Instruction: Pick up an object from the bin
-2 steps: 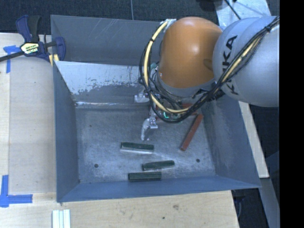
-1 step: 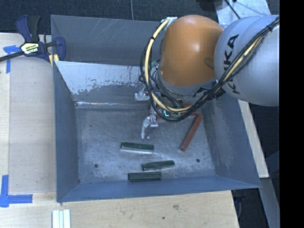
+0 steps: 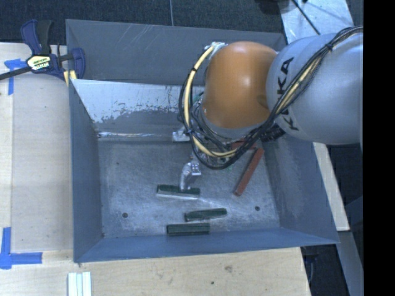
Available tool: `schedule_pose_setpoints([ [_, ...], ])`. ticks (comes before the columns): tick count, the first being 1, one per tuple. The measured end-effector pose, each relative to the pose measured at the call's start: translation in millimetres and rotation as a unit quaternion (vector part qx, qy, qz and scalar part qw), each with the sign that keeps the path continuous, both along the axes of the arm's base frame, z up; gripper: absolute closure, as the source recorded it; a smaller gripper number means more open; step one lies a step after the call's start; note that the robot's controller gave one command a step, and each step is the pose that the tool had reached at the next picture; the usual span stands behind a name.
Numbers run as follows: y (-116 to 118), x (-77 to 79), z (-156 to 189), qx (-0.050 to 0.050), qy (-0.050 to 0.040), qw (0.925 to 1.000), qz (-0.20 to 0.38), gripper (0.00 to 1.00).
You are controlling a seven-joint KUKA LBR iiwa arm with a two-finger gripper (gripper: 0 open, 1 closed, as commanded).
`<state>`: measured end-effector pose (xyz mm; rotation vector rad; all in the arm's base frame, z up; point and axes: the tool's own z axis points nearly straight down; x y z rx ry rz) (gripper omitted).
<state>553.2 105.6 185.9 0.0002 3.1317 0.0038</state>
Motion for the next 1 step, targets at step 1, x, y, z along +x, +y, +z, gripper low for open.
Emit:
schedule_pose_setpoints([
  [1, -9.8, -19.4, -58.1, 0.000, 0.0024, 0.9996, -0.026, 0.00],
])
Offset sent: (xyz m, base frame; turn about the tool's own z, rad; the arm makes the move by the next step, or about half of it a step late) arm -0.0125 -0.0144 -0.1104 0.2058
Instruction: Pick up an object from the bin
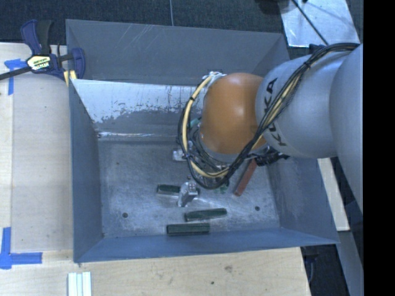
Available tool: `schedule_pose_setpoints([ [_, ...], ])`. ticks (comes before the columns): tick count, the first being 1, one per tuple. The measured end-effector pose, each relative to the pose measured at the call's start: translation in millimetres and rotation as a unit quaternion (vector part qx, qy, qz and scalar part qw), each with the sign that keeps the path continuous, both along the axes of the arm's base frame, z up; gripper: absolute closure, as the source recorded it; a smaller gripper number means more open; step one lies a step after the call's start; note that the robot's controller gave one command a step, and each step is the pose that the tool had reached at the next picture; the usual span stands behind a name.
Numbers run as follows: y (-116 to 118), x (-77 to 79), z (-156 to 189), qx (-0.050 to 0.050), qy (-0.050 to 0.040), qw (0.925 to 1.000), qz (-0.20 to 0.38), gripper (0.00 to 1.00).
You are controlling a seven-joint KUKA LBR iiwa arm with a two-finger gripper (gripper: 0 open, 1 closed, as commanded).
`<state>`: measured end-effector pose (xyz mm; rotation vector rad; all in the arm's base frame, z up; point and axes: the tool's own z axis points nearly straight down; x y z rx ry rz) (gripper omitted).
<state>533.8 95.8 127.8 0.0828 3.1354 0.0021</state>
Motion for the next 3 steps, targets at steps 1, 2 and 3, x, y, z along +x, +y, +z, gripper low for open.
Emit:
schedule_pose_setpoints([
  [1, -5.1, 12.8, -47.0, 0.001, -0.0069, 0.9970, -0.077, 1.00],
  [2, -5.1, 12.8, -47.0, 0.001, -0.0069, 0.9970, -0.078, 1.00],
  [3, 12.7, 18.7, 96.2, 0.000, 0.0013, 0.9939, -0.110, 1.00],
])
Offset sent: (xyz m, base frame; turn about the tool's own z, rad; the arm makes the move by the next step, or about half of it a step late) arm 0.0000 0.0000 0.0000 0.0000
